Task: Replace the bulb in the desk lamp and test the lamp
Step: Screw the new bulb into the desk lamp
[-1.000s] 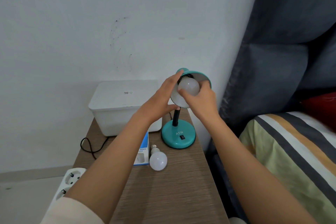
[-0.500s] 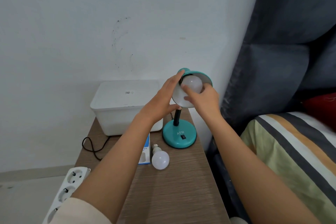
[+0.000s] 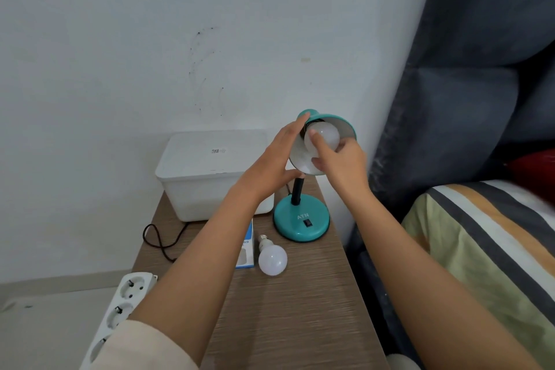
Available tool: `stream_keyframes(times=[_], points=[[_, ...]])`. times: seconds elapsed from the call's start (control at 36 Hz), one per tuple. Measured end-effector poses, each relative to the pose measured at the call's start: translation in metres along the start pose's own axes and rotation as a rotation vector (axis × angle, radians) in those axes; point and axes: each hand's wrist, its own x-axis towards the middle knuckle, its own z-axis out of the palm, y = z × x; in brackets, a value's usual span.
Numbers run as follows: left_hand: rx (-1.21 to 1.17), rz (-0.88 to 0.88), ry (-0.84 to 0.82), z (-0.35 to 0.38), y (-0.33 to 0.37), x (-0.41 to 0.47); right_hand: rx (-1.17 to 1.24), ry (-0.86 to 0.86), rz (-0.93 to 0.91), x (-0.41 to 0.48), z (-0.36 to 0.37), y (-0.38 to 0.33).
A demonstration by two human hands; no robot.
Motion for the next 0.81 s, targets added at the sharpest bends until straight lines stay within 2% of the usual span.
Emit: stream_keyframes(times=[0.06,0.17,0.28,0.42,0.53,0.61,0.75,0.81], points=[[-0.003,-0.002,0.004,-0.0005,-0.0002,-0.0002,0.023,-0.03,0.028,0.0017,-0.0017,-0.001],[-0.006,-0.012,-0.005,0.0005,-0.0002,0.0004,-0.063,-0.016,-0.057,0.0023,-0.0044,-0.0048],[-0.003,-0.015,-0.001,0.001,-0.0006,0.0002,-0.032,-0.077,0.017,0.007,-0.0033,-0.005],[-0.01,-0.022,0.0,0.0019,-0.0005,-0.0005,-0.049,-0.021,-0.06,0.003,-0.0018,-0.0026],[-0.01,-0.017,0.003,0.0008,-0.0002,-0.0017,0.063,-0.051,0.077,0.0034,-0.0001,-0.0009],[-0.006,-0.013,0.004,0.0008,0.0008,-0.0012,-0.017,-0.008,-0.046,-0.0003,0.0,0.0009],[-0.001,-0.006,0.007,-0.0001,0.0009,-0.0015,0.019,-0.058,0.035,0.0012,0.0006,0.0014],[-0.001,-0.005,0.005,0.0,0.0007,-0.0013,-0.024,-0.052,-0.041,0.0002,0.0006,-0.0002]])
